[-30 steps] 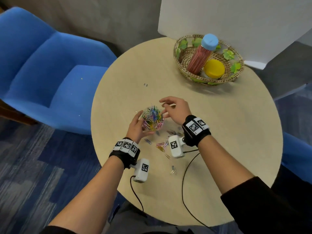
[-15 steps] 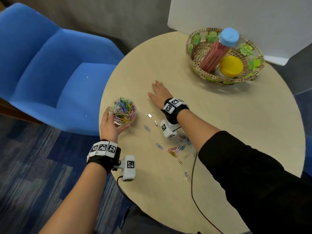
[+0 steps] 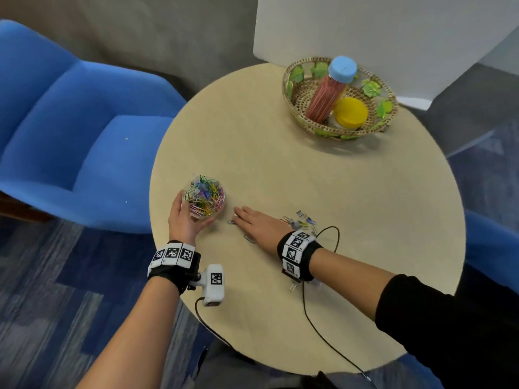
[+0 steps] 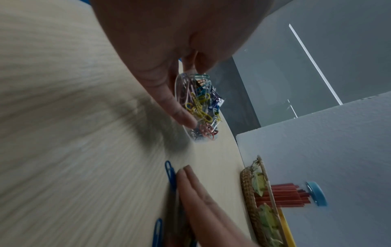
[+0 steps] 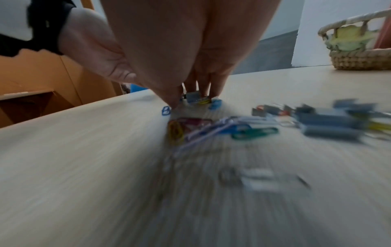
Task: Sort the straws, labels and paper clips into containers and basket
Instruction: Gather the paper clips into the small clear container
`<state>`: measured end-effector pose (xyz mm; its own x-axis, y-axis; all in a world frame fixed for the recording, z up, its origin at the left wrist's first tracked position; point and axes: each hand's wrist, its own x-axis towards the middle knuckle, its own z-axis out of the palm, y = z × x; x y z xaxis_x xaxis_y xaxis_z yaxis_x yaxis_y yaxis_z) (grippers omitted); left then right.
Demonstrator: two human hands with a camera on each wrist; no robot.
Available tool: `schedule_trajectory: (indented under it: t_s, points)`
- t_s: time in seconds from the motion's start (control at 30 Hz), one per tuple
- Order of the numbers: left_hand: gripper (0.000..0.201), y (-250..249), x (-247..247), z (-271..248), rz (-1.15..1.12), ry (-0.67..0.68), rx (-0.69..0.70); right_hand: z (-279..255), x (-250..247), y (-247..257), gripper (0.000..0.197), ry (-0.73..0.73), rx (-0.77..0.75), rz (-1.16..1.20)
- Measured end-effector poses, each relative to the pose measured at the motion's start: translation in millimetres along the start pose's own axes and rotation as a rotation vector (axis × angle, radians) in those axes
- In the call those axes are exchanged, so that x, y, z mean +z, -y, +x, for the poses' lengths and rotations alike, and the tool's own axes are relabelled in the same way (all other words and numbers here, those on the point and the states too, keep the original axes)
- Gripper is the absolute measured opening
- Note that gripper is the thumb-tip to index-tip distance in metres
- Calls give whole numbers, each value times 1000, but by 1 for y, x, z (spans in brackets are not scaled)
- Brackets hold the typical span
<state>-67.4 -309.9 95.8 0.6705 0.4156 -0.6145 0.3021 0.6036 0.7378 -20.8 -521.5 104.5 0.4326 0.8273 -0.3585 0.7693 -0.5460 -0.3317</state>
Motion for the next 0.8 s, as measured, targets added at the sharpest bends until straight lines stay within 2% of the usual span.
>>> schedule_trajectory:
  t_s: [0.03, 0.07, 0.13, 0.17, 0.2, 0.27, 0.3, 0.33, 0.43, 0.53, 0.6, 0.7, 0.8]
  points:
    - [84, 1, 3, -4, -15, 13, -53, -10, 3, 0, 56, -19, 1, 11]
    - [88, 4, 4, -7, 36, 23, -30, -20, 10, -2, 56, -45, -12, 20]
    - [114, 5, 10, -13, 171, 3, 39, -40, 16, -7, 54, -67, -30, 1]
    - [117, 5, 11, -16, 225, 13, 72, -50, 15, -11, 51, -50, -10, -12]
    - [107, 2, 19, -26, 206, 36, 64, -58, 13, -17, 45, -35, 26, -29]
    - [61, 4, 26, -32, 126, 35, 19, -74, 3, -28, 43, -69, 107, -53]
    - [47, 6, 29, -32, 104, 29, -16, -80, -3, -32, 44, -76, 177, -44]
    - [43, 9, 32, -33, 113, 43, -36, -84, -7, -36, 49, -62, 266, -17]
    - [41, 16, 39, -38, 161, 92, -31, -92, -11, -37, 72, 9, 464, 56]
    - [42, 21, 47, -39, 187, 107, -39, -94, 1, -22, 86, 40, 493, 7]
    - [42, 23, 50, -40, 202, 118, -52, -94, 10, -9, 79, 21, 512, -17]
    - [41, 25, 52, -41, 208, 113, -71, -95, 20, 1, 51, -109, 498, -71]
    - [42, 28, 51, -41, 253, 106, -61, -94, 23, -4, 38, -199, 458, -41]
